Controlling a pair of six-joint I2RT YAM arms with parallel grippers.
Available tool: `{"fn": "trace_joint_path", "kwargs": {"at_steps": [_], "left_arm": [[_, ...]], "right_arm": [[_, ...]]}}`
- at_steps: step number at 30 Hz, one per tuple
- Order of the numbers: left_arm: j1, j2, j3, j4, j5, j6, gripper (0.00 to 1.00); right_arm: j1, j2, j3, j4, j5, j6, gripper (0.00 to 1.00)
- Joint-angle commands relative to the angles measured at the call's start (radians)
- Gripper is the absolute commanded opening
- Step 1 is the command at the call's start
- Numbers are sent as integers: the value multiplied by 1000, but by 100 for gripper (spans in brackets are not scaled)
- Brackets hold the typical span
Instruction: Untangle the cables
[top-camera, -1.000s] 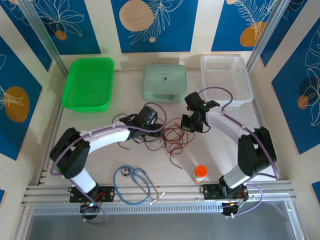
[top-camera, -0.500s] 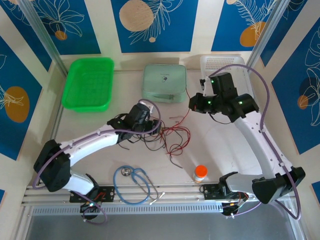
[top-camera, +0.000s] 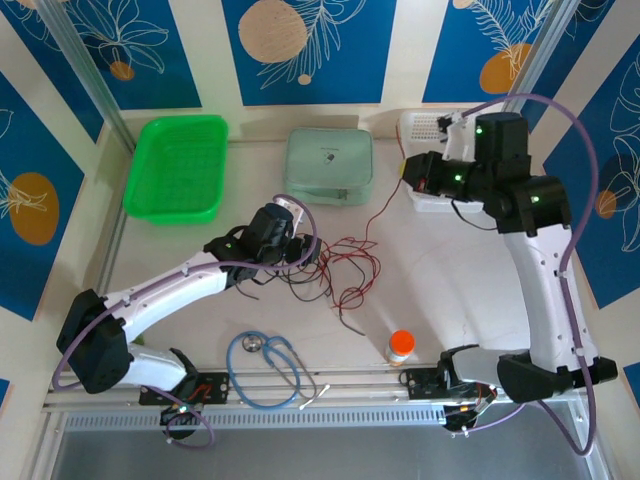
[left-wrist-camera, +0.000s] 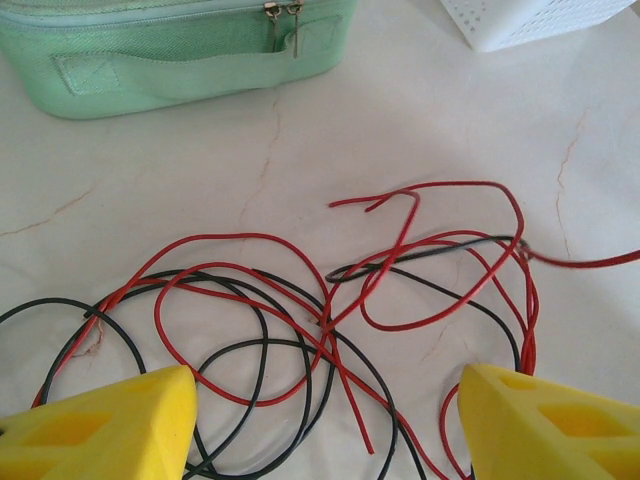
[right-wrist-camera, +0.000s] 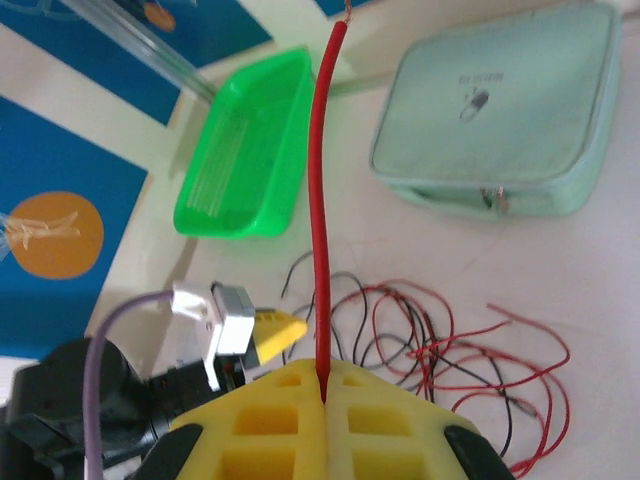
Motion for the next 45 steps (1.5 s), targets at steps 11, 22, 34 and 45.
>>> {"fn": "trace_joint_path", "kwargs": {"at_steps": [11,22,34,45], "left_arm": [[-4,-1,2,-17,-21,5,70],[-4,-14,-13,-20,-33,3,69],[-5,-49,-35,-32,-40,-8,70],[-5,-71,-43,-45,-54,-20,70]], "right_arm": [[-235,63,257,134,-265,137,0],[-406,196,423,257,-274,231,0],[-433,479,619,259,-15,51,0],[-335,771,736,281,324,-268,0]]}}
